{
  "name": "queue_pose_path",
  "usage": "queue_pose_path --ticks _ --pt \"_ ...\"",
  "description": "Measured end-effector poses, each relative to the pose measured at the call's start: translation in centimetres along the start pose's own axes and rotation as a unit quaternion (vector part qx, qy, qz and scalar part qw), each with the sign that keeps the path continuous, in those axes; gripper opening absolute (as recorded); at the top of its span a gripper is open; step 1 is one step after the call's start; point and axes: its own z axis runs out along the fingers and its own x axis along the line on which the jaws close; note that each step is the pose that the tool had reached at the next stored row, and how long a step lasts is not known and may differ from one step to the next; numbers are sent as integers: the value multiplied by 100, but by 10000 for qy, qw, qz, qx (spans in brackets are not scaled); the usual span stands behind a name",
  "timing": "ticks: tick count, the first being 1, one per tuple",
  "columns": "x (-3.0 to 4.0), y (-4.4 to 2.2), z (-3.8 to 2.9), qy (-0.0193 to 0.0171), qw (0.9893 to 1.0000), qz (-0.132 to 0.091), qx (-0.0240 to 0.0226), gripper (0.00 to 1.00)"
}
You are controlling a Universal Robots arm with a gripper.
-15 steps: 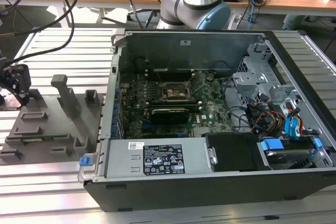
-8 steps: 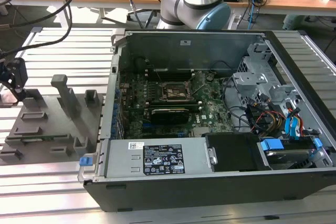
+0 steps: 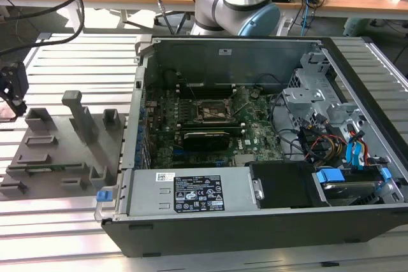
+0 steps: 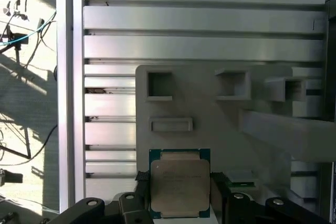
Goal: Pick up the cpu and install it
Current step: 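Pick up the cpu and move it towards the insertion slot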
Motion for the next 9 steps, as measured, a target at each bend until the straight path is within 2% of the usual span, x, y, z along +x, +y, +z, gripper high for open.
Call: queue_pose_path --ticks 3,5,7,9 --pt "-3 -4 -102 0 10000 0 0 54" --pt "-4 -5 -148 0 10000 0 0 54" --pt "-6 -9 -239 1 10000 0 0 54" --pt "-8 -11 -297 1 10000 0 0 54"
